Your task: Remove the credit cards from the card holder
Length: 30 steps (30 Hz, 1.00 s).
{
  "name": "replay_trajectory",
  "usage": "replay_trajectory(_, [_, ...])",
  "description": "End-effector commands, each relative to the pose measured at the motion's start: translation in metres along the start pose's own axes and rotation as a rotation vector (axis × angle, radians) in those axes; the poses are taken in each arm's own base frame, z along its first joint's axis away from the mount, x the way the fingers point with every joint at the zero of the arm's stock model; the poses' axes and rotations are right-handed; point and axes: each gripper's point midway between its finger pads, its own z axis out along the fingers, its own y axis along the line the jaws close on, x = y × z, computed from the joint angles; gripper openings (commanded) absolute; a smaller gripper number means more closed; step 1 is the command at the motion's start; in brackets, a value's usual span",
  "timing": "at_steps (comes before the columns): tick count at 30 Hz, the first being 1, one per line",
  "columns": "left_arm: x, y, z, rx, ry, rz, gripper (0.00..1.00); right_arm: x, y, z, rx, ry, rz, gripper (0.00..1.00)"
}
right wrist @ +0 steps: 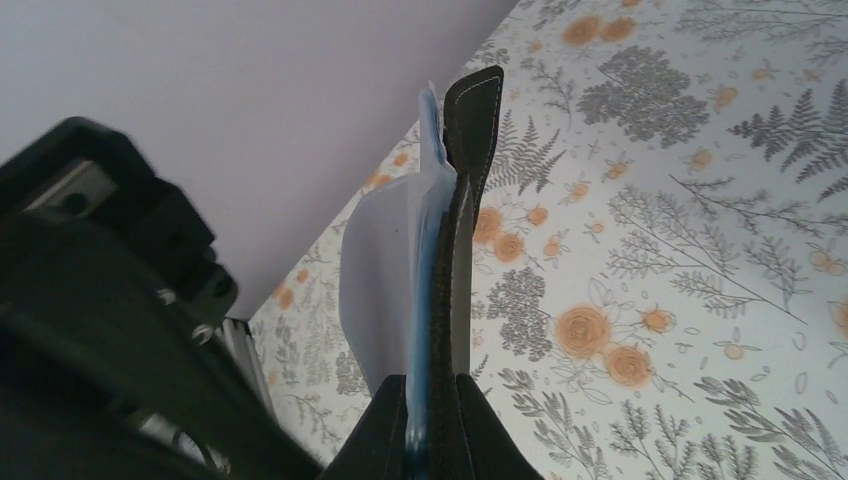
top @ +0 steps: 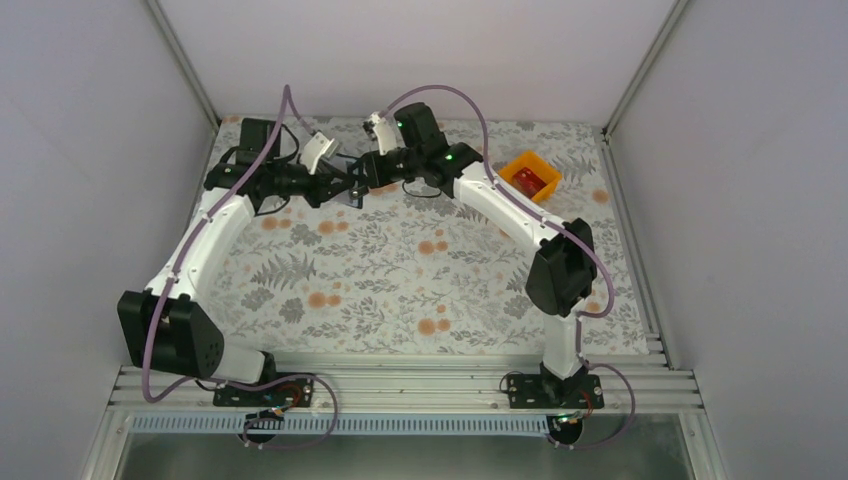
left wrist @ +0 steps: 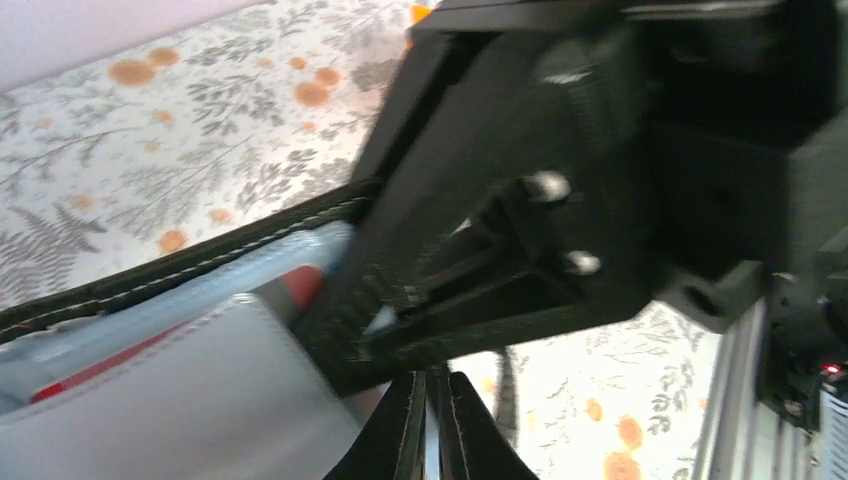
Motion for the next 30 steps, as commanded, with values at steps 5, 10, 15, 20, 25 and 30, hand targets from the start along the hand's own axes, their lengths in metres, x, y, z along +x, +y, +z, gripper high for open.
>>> replay_trajectory(5, [0.009,0.053,-0.004,-0.295,0.072,-0.022,0.02,-0.025,0.041,-0.021,-0.127,-0.073,-0.037,0.04])
replay_trajectory(10, [0.01,0.089,-0.019,-0.493,0.109,-0.04,0.02,-0.026,0.046,-0.026,-0.12,-0.083,-0.049,0.04])
replay_trajectory(15, [0.006,0.117,-0.041,-0.58,0.084,-0.067,0.02,-0.023,0.037,-0.026,-0.069,-0.088,-0.052,0.04])
replay_trajectory(20, [0.013,0.146,-0.065,-0.594,0.043,-0.121,0.02,-0.024,0.008,-0.017,0.079,-0.113,-0.041,0.04])
replay_trajectory(25, [-0.006,0.131,-0.083,-0.553,-0.013,-0.053,0.03,-0.038,-0.027,-0.014,0.309,-0.196,-0.047,0.04])
replay_trajectory(30, [-0.041,0.07,-0.089,-0.423,-0.093,0.08,0.03,-0.046,-0.03,-0.004,0.34,-0.204,-0.055,0.04])
